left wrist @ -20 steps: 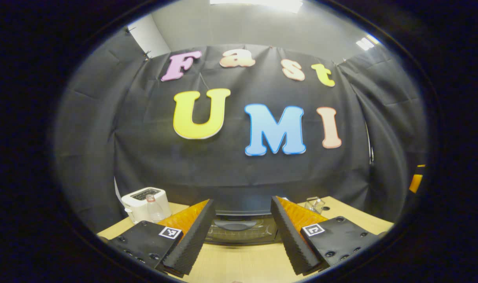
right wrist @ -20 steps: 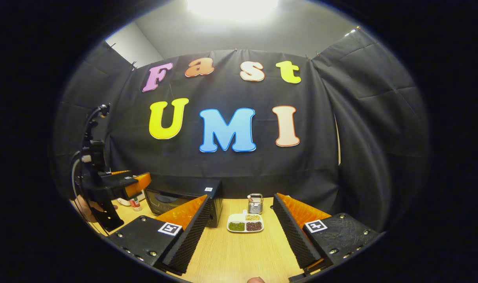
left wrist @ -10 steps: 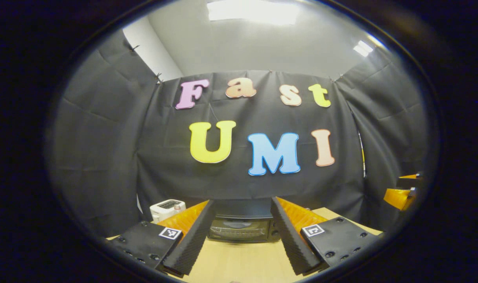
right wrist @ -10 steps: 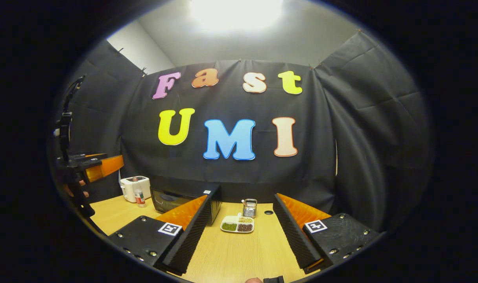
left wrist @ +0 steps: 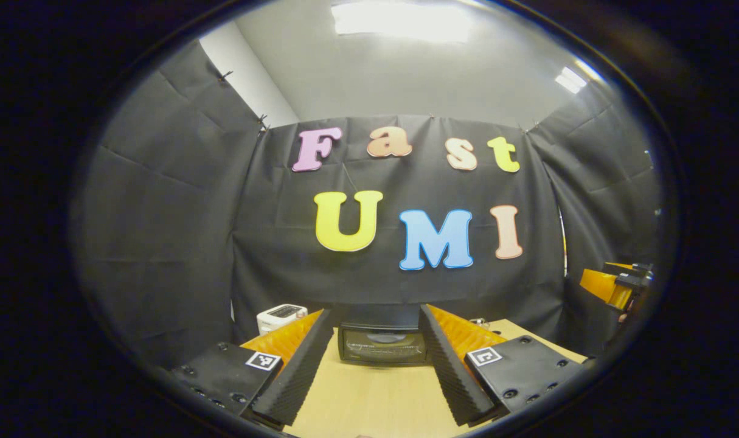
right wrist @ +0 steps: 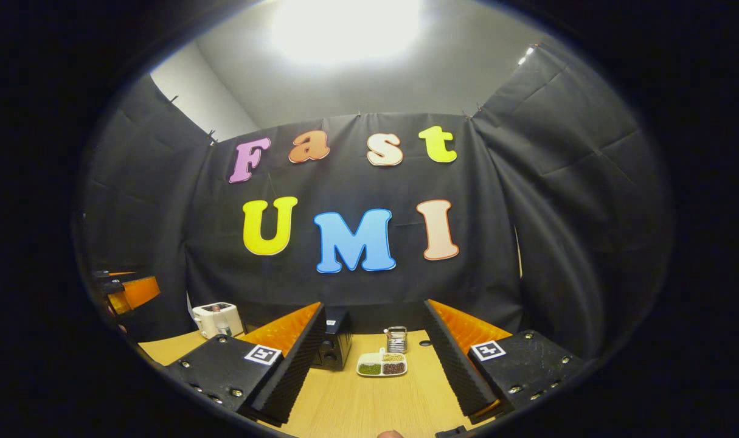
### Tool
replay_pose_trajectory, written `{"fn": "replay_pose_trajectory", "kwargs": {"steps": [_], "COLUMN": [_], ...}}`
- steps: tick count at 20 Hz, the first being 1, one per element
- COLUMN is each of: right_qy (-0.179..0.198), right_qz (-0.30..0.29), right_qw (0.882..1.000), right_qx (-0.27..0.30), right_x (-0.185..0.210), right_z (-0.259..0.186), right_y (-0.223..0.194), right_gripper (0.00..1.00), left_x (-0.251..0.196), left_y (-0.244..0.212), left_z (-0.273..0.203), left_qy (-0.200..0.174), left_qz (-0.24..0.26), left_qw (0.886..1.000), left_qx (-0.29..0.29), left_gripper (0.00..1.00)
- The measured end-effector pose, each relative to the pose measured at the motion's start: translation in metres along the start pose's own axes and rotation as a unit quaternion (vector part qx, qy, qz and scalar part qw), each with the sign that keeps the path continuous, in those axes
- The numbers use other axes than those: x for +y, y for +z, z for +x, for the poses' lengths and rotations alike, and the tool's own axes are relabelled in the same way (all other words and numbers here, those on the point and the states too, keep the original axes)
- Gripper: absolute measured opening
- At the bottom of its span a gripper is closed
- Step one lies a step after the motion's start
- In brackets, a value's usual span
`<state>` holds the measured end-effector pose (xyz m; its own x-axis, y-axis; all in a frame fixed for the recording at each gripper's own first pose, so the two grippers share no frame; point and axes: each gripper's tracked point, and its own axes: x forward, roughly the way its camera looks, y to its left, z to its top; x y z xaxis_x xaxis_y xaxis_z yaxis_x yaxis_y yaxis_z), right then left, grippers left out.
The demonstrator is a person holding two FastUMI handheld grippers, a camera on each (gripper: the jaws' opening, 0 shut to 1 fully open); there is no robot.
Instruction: Open the electric oven with the left hand, put the food in, and close the electric oven.
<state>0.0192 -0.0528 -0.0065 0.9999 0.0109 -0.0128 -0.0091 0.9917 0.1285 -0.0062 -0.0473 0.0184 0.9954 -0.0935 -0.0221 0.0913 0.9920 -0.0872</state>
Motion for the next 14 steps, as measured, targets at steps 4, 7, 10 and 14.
{"fn": "replay_pose_trajectory", "kwargs": {"steps": [4,7,10,14], "right_qy": [0.002,0.007,0.007,0.002], "right_qz": [-0.001,-0.005,-0.008,-0.008], "right_qw": [1.000,1.000,1.000,1.000], "right_qx": [-0.005,0.000,0.004,0.001], "right_x": [0.012,0.019,0.023,0.026], "right_z": [-0.003,-0.006,-0.005,-0.003], "right_y": [0.004,0.000,0.000,0.004], "right_gripper": [0.98,0.98,0.98,0.98], "left_x": [0.018,0.021,0.024,0.028], "left_y": [0.006,0.005,0.002,0.002], "left_z": [-0.004,-0.004,-0.001,0.004], "left_qy": [0.008,0.007,0.006,0.002], "left_qz": [0.002,-0.003,-0.006,0.000], "left_qw": [1.000,1.000,1.000,1.000], "left_qx": [-0.008,-0.007,-0.005,-0.007], "left_gripper": [1.00,1.00,1.00,1.00]}}
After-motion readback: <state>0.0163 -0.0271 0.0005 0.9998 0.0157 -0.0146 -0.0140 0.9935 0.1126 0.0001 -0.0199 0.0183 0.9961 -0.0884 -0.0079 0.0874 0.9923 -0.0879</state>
